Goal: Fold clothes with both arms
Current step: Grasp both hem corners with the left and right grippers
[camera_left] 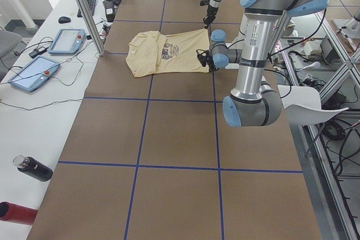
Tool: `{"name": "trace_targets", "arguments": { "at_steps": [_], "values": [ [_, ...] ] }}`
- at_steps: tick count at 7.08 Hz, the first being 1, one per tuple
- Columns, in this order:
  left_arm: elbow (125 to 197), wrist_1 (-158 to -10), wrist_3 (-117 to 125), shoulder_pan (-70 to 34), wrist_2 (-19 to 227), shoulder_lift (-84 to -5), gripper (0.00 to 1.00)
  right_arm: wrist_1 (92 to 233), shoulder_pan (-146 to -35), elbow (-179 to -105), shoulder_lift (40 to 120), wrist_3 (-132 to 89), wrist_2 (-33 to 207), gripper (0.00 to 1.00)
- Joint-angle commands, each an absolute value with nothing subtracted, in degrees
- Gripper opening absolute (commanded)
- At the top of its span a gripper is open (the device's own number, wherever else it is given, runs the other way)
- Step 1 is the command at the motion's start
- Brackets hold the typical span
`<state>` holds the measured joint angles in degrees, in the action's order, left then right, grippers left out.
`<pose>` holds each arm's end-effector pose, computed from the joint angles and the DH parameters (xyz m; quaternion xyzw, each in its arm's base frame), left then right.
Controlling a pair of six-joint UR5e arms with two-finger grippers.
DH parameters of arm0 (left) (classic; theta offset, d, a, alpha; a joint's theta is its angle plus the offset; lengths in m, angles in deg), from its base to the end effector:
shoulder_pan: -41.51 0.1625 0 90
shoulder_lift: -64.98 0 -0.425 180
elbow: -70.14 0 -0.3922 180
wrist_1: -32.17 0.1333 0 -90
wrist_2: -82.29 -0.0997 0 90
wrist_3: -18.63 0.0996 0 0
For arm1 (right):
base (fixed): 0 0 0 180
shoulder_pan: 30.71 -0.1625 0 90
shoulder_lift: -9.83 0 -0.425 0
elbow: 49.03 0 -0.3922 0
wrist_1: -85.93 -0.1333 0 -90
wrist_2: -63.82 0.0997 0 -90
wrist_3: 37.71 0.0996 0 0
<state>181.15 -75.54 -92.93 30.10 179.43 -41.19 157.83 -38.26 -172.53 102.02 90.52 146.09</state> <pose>0.5339 -0.2311 0.3090 -0.0957 0.4533 -0.2238 0.8575 -0.4354 -0.2057 0.3719 -0.0513 -0.4183 0.3785 0.8241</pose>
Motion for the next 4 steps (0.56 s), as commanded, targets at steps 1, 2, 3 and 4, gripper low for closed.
{"name": "trace_targets", "arguments": {
  "at_steps": [1, 2, 3, 4],
  "values": [
    [184.55, -72.44, -92.12, 30.08, 183.50, -40.93, 0.00, 157.83, -38.27, -173.99, 102.02, 90.52, 146.09, 0.00],
    [187.27, -72.25, -91.60, 29.91, 183.62, -40.84, 0.00, 157.91, -37.74, -175.40, 103.15, 90.52, 146.26, 0.00],
    [189.82, -72.16, -89.68, 29.73, 183.89, -40.49, 0.00, 157.91, -36.26, -176.02, 104.47, 90.61, 146.09, 0.00],
    [190.11, -72.16, -89.66, 29.91, 183.89, -40.49, 0.00, 157.91, -34.24, -178.46, 105.79, 90.61, 146.09, 0.00]
  ]
}}
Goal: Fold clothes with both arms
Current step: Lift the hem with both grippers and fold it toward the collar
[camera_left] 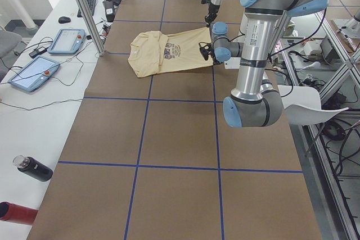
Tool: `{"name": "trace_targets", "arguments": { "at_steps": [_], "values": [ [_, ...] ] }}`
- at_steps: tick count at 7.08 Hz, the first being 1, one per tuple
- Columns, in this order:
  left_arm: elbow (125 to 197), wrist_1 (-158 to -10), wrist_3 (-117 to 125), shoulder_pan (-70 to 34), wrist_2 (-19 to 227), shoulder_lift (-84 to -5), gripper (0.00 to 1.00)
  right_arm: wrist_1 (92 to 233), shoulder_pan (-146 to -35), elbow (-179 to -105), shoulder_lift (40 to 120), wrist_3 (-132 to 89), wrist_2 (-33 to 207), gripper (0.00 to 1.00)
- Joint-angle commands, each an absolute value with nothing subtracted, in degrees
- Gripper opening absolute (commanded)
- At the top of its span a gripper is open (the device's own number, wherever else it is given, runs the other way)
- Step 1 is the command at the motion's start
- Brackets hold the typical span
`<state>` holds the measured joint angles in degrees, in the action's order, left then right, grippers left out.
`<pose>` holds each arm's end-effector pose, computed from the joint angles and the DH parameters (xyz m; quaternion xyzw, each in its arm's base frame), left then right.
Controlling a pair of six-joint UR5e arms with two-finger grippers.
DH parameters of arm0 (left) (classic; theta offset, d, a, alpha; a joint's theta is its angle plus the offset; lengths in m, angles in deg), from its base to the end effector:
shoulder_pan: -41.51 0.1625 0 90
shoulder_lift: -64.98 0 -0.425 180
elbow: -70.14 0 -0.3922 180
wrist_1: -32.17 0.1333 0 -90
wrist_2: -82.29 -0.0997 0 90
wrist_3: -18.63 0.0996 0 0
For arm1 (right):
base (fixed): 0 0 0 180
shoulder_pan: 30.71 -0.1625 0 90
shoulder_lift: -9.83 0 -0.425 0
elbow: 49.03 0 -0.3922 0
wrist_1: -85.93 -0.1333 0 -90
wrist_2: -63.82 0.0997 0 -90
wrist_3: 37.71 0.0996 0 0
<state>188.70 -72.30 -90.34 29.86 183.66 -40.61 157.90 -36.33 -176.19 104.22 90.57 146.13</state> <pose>0.4970 -0.2185 0.2644 -0.1173 0.4806 -0.1823 0.8497 -0.4203 -0.1887 0.3591 -0.0622 -0.4277 0.3636 0.8252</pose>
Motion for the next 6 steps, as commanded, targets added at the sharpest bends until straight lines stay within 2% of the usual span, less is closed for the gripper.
{"name": "trace_targets", "arguments": {
  "at_steps": [1, 4, 6],
  "values": [
    [190.11, -72.16, -90.09, 29.99, 183.72, -40.58, 0.00, 157.91, -31.44, -180.75, 107.11, 90.61, 146.09, 0.00],
    [192.39, -72.24, -89.48, 29.82, 186.43, -40.48, 0.00, 157.91, -29.38, -183.31, 107.73, 90.69, 146.09, 0.00],
    [192.84, -72.42, -87.47, 24.93, 186.88, -41.10, 0.00, 158.00, -40.92, -182.80, 106.95, 87.56, 152.36, 0.00]
  ]
}}
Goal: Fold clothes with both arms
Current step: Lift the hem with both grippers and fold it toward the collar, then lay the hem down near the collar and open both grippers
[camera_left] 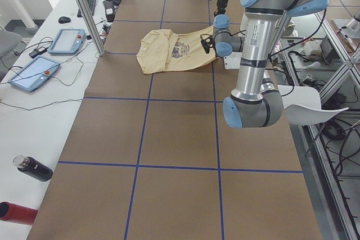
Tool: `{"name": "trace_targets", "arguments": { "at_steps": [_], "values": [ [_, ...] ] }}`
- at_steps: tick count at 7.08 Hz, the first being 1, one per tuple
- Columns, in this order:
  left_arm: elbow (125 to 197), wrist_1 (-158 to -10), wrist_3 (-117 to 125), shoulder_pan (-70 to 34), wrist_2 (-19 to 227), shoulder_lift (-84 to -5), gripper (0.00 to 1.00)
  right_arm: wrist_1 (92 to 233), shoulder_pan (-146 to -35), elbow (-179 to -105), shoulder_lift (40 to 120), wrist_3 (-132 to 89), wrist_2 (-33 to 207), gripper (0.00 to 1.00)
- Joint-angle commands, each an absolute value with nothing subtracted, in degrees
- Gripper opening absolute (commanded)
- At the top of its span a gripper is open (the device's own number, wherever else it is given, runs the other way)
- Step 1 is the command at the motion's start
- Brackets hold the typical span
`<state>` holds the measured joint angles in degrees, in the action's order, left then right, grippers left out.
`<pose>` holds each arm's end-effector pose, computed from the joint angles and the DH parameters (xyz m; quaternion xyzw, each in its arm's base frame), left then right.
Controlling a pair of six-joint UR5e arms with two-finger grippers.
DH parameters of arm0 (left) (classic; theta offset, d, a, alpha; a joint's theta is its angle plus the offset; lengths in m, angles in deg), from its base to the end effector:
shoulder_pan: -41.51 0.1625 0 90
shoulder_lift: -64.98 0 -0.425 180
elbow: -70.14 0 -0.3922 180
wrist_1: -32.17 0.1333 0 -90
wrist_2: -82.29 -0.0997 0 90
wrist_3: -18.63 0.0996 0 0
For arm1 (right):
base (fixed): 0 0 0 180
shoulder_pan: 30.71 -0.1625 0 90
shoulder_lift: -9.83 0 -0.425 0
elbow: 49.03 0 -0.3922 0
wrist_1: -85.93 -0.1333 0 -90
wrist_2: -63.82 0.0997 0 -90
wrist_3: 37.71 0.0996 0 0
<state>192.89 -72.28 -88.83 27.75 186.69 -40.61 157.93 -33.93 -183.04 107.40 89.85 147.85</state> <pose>0.4660 -0.2258 0.2343 -0.1236 0.5131 -0.1650 0.8332 -0.3894 -0.1658 0.3273 -0.0906 -0.4501 0.3317 0.8241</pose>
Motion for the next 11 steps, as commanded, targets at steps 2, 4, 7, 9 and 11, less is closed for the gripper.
{"name": "trace_targets", "arguments": {
  "at_steps": [2, 4, 7, 9, 11],
  "values": [
    [186.81, -73.03, -82.22, 14.14, 187.40, -47.23, 0.00, 167.42, -56.47, -178.43, 96.74, 74.68, 164.07, 0.00],
    [179.07, -76.34, -77.29, 4.47, 190.46, -50.85, 0.00, 184.04, -66.44, -168.34, 79.33, 62.10, 165.78, 0.00],
    [170.46, -85.74, -74.28, -2.69, 193.91, -52.34, 0.00, 184.63, -72.97, -157.97, 74.81, 52.21, 165.60, 0.00],
    [160.54, -88.40, -74.36, -3.58, 193.73, -57.95, 0.00, 184.11, -74.99, -144.79, 67.25, 47.22, 164.81, 0.00],
    [150.09, -95.50, -74.36, -3.49, 192.25, -62.00, 0.00, 173.79, -74.92, -136.96, 65.55, 46.84, 164.63, 0.00]
  ]
}}
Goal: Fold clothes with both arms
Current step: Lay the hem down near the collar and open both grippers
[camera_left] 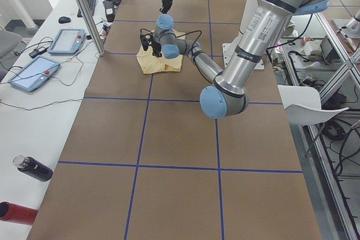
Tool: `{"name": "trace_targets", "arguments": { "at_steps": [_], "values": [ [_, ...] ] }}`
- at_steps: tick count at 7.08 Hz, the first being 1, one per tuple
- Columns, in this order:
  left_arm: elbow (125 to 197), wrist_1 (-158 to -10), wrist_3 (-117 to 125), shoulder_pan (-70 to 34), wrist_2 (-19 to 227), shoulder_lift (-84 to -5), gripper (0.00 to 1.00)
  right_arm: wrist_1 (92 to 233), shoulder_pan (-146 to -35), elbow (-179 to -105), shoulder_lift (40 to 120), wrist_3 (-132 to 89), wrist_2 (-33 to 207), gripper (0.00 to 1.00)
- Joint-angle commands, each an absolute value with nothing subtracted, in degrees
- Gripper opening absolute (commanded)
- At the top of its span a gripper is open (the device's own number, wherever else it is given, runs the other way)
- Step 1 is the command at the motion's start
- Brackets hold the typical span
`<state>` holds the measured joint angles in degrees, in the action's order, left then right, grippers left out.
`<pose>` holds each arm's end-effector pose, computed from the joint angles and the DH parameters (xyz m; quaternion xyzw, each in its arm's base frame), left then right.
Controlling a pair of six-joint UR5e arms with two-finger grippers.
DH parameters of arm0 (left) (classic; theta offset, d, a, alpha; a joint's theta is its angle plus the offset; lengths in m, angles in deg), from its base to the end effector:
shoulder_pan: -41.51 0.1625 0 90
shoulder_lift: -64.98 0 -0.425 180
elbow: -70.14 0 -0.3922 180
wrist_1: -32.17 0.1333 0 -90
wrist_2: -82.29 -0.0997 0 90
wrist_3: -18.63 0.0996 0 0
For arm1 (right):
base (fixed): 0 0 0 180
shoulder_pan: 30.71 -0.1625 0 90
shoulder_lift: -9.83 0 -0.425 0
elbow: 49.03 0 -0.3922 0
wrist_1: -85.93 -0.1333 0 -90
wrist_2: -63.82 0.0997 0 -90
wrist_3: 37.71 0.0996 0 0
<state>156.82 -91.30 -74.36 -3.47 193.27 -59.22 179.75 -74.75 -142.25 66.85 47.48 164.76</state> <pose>0.4279 -0.5656 0.2631 0.0437 0.5441 -0.2497 0.7998 -0.4125 -0.5580 0.3166 0.0314 -0.2906 0.2959 0.9094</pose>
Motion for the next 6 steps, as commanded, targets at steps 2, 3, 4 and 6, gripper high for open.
{"name": "trace_targets", "arguments": {
  "at_steps": [2, 3, 4, 6],
  "values": [
    [141.62, -101.04, -74.36, -3.32, 190.49, -64.75, 0.00, 168.91, -74.92, -128.68, 62.57, 46.75, 164.55, 0.00],
    [138.81, -103.51, -74.36, -3.23, 189.26, -64.92, 0.00, 166.90, -74.92, -126.65, 62.21, 46.75, 164.46, 0.00],
    [136.78, -104.75, -74.36, -3.14, 188.55, -65.71, 0.00, 164.79, -74.92, -124.37, 61.51, 46.84, 164.46, 0.00],
    [136.15, -105.03, -74.36, -2.62, 188.46, -66.16, 0.01, 163.54, -74.92, -122.07, 60.54, 46.84, 164.46, 0.23]
  ]
}}
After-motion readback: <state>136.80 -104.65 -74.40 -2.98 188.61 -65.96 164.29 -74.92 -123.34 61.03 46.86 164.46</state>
